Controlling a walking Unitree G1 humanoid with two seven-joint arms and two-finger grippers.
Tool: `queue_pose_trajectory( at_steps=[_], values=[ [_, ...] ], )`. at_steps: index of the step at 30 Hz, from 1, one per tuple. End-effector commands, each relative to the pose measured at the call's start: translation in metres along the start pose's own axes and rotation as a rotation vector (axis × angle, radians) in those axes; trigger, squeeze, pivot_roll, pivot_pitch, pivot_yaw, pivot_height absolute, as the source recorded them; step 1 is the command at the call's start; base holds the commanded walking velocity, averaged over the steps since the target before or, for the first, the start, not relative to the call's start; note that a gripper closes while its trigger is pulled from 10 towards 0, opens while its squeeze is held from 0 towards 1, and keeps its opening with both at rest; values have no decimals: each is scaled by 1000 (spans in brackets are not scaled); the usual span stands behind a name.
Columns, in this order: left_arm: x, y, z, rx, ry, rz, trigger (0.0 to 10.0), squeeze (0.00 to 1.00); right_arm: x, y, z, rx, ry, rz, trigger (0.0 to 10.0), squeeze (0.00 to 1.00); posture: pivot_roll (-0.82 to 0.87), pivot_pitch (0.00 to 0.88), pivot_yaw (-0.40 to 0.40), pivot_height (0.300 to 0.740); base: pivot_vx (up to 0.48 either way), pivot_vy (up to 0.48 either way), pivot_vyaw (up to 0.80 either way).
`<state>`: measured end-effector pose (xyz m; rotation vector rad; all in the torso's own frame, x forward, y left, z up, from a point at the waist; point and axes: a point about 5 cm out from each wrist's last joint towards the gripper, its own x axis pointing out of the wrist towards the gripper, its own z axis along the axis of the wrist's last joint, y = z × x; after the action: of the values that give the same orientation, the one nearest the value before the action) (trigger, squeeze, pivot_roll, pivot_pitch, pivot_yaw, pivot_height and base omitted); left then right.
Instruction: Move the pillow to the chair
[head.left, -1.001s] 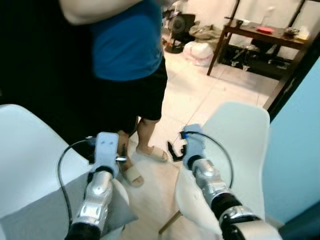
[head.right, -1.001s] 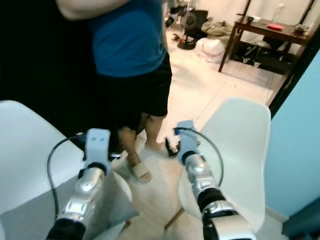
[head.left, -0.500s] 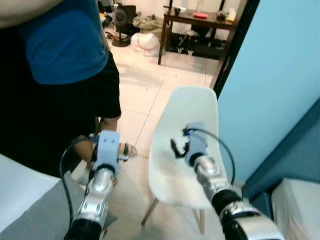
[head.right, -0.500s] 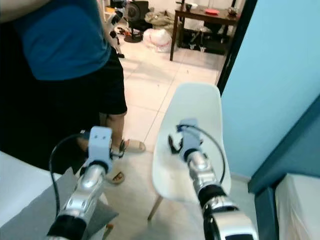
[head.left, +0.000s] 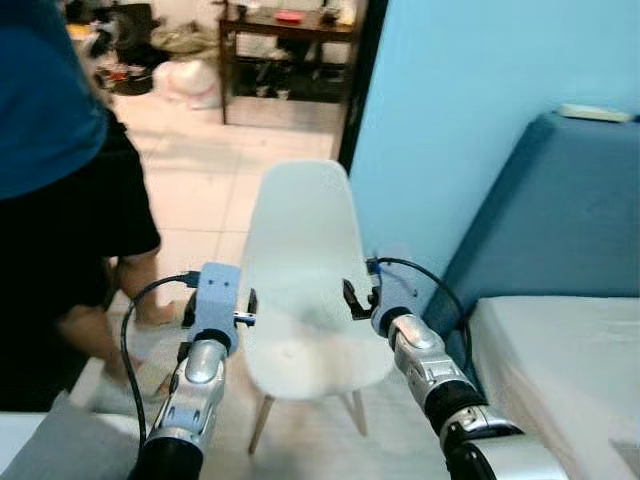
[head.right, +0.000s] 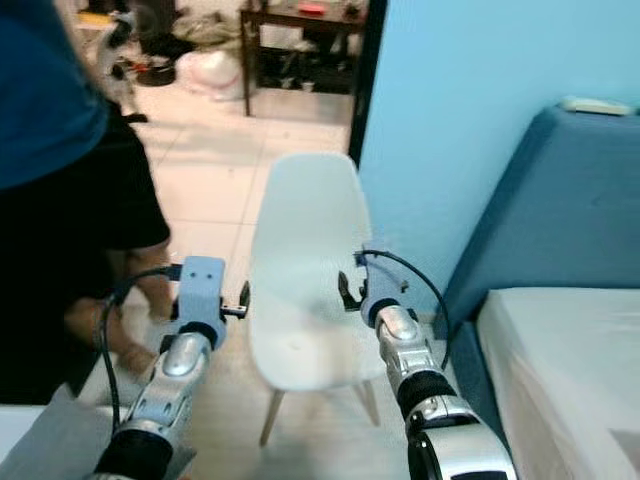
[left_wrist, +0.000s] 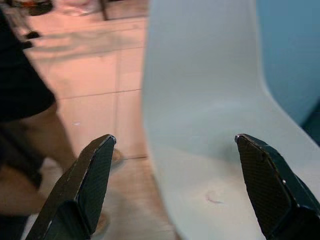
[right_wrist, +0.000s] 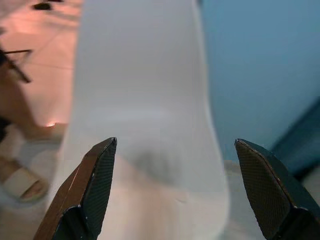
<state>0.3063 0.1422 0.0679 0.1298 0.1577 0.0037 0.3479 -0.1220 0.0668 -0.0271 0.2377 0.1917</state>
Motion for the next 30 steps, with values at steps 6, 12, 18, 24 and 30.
queue_pose_trajectory(
  at_steps=[6, 12, 18, 24, 30],
  values=[
    [3, 1, -6, -3, 52, -14, 10000, 0, -1, -4, -3, 13, 13, -22, 10000, 0, 1, 0, -72, 740, 0, 0, -800],
    [3, 0, -4, 1, 49, -10, 10000, 0, -1, -6, -3, 20, 14, -23, 10000, 0, -11, 9, -75, 740, 0, 0, -800],
    [4, -1, -3, 1, 49, -13, 10000, 0, -1, -5, -3, 20, 15, -23, 10000, 0, -17, 18, -59, 740, 0, 0, -800],
    [6, 0, -2, 4, 46, -22, 10000, 0, -2, -5, -4, 31, 14, -28, 10000, 0, -16, 23, -43, 740, 0, 0, -800],
    [6, -1, -2, 7, 47, -29, 10000, 0, -2, -6, -4, 39, 16, -32, 10000, 0, -19, 20, -39, 740, 0, 0, -800]
  ],
)
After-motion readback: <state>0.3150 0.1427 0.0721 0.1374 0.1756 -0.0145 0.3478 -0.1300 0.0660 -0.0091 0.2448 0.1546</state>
